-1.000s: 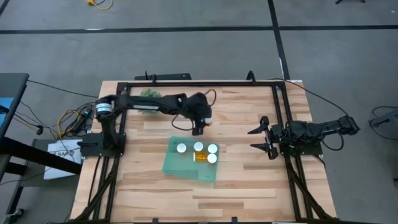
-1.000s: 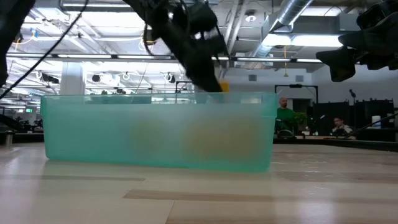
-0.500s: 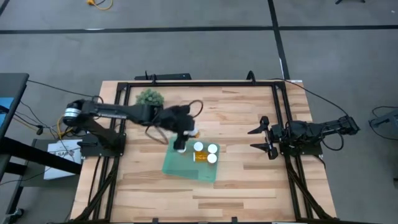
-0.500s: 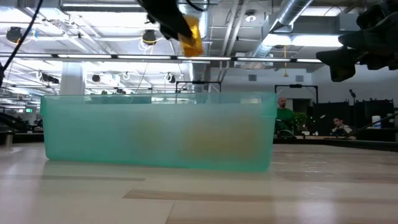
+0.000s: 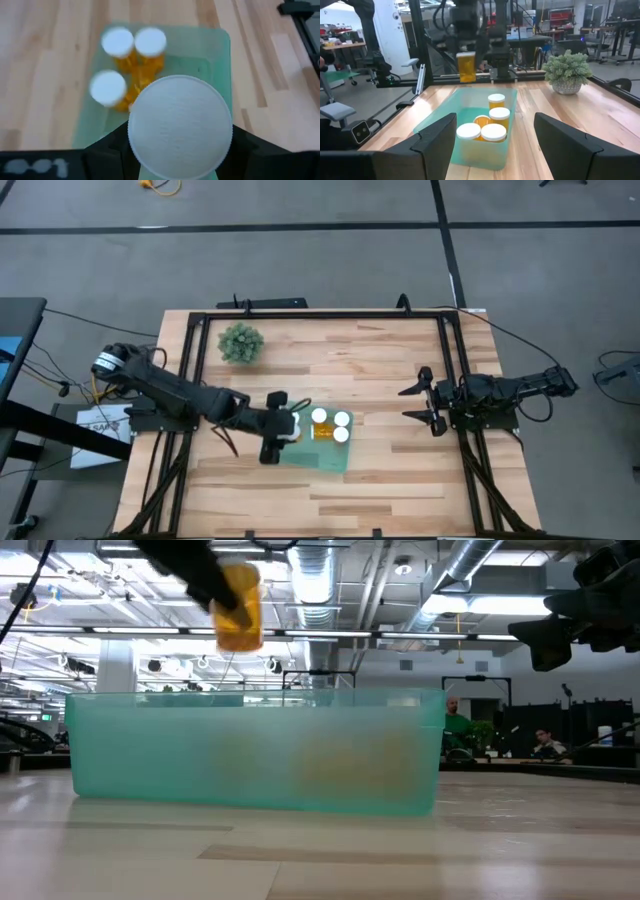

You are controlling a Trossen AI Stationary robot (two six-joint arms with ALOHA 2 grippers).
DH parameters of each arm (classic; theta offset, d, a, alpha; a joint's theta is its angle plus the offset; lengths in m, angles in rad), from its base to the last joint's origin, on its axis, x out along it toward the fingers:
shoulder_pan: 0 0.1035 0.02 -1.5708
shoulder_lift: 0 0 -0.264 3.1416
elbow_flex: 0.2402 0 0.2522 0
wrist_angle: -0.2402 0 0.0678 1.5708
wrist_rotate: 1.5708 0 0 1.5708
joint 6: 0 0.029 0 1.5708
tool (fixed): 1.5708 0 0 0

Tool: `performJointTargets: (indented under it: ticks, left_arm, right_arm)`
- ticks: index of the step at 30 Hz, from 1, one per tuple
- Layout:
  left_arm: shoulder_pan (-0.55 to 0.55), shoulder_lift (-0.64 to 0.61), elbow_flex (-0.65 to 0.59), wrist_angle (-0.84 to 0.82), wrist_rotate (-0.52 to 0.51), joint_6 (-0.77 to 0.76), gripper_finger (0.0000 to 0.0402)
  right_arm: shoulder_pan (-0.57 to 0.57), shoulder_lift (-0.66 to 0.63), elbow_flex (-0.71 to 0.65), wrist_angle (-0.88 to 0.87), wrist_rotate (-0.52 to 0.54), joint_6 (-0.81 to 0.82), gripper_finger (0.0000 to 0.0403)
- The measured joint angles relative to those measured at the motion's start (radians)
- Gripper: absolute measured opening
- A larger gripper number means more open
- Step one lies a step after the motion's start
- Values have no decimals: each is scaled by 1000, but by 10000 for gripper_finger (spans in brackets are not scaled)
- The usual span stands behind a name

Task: Pick and place pill bottles into a basket
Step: Put the yellow pill bottle into the green bin

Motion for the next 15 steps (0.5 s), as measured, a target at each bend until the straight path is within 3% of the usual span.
performJointTargets:
  ticks: [15]
  left_arm:
    - [-51,1,-234,204,-39,-149,172]
  right_arm:
    - [0,0,0,-2,-1,0,260]
